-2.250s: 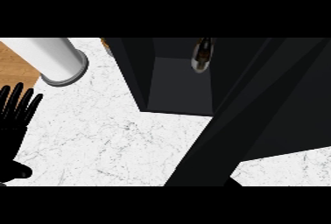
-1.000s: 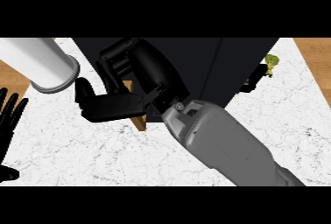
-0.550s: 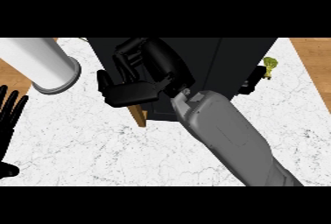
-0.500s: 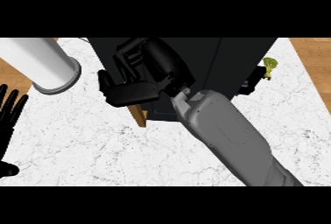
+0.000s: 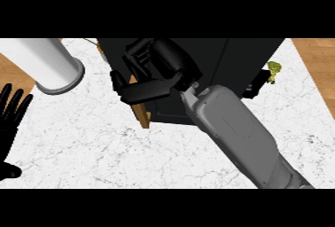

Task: Pick up the wine, place it into the cabinet and close the cabinet

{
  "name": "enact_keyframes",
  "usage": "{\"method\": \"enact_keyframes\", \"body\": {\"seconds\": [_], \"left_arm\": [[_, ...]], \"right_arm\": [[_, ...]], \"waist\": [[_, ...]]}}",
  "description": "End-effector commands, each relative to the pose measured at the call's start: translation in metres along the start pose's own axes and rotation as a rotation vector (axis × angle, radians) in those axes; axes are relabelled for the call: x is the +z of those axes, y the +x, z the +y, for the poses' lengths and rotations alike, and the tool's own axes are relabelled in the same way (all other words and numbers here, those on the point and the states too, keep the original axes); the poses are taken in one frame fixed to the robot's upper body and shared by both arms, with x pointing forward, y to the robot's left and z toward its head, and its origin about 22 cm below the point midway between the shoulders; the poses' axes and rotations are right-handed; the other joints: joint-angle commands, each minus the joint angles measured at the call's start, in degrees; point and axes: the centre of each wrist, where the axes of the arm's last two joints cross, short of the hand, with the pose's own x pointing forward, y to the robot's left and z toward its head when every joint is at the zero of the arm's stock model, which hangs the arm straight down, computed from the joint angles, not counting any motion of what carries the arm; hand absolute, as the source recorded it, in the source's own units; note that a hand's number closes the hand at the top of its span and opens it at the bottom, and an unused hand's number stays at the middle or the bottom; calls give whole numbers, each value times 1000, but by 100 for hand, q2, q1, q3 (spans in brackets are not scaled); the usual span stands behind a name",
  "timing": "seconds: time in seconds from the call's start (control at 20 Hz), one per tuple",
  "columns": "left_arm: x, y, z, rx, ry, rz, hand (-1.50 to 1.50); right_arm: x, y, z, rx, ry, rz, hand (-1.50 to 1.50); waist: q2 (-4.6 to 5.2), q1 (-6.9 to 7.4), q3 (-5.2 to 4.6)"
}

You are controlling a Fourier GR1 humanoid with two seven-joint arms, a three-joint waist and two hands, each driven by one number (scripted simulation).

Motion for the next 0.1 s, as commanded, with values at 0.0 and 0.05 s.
{"method": "enact_keyframes", "body": {"seconds": [0.0,0.05], "left_arm": [[-8,10,5,-1,1,-11,-150],[-4,4,6,-3,-10,-3,-150]], "right_arm": [[7,-27,-49,44,-218,91,150],[8,-28,-50,41,-214,98,150]], "waist": [[275,-63,94],[280,-93,89]]}}
